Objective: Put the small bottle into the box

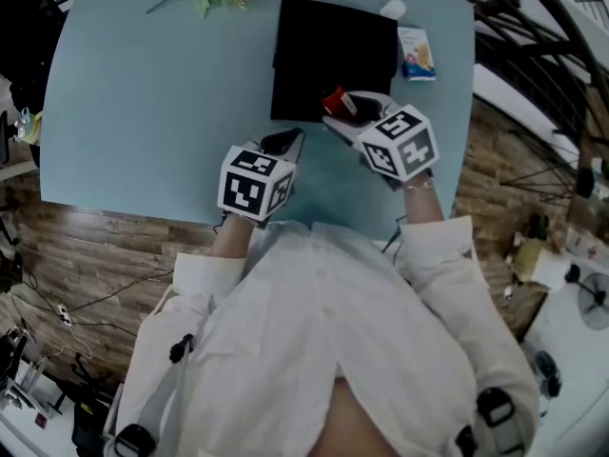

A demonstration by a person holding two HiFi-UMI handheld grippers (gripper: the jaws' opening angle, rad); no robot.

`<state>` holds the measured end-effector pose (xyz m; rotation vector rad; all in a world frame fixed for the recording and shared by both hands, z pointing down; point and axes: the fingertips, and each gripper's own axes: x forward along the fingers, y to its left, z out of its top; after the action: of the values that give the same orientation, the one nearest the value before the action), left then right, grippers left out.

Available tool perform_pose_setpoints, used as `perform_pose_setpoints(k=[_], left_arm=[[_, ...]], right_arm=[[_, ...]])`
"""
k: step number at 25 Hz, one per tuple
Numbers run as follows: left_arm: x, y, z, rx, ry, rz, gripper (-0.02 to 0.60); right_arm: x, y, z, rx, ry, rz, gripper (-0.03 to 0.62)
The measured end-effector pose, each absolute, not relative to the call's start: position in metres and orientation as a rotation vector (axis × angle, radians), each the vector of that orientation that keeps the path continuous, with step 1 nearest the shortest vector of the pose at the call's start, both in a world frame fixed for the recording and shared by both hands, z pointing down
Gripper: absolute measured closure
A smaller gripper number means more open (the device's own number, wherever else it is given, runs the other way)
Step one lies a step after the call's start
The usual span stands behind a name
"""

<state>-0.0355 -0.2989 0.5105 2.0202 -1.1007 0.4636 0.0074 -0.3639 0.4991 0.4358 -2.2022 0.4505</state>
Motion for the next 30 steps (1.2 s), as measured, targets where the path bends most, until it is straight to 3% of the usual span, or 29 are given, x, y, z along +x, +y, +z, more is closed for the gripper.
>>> perform_pose_setpoints(k=[30], left_arm=[[-0.042, -0.298, 0.535, 1.919, -1.108, 0.398, 0.578]], right_arm=[[-0.010, -0.399, 0.561, 0.212, -2.025, 0.336, 0.385]])
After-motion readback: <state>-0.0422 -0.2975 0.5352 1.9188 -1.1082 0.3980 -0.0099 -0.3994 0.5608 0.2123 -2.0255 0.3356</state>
